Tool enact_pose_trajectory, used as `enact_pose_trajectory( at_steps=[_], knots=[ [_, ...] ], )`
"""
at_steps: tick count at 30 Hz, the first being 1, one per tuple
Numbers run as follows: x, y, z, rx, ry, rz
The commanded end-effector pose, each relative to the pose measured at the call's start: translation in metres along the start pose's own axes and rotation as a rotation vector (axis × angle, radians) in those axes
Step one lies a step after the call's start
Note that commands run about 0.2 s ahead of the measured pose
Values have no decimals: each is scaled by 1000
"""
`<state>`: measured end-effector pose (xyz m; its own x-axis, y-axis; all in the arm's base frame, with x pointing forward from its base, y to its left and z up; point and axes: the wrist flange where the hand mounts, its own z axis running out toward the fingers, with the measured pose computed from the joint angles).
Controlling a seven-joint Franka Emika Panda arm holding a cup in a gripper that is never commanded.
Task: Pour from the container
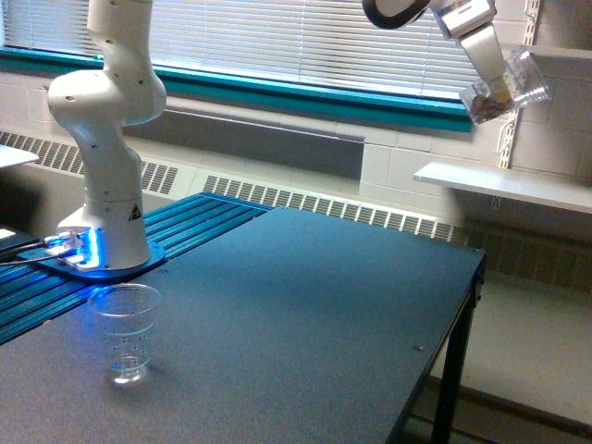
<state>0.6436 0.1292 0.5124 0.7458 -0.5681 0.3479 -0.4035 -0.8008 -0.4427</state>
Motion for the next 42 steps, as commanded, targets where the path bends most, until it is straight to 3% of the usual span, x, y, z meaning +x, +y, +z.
enact_pose_trajectory(
  at_steps=[1, 8, 12, 25, 35, 42],
  knots=[
    [-44, 25, 45, -80, -120, 36],
    [-61, 69, 62, -147, -174, 89],
    [-53, 89, 55, -166, -161, 149],
    [-26, 159, 20, -231, -70, 333],
    [-49, 200, -10, -287, -51, 394],
    [-61, 224, -44, -299, -32, 446]
  ],
)
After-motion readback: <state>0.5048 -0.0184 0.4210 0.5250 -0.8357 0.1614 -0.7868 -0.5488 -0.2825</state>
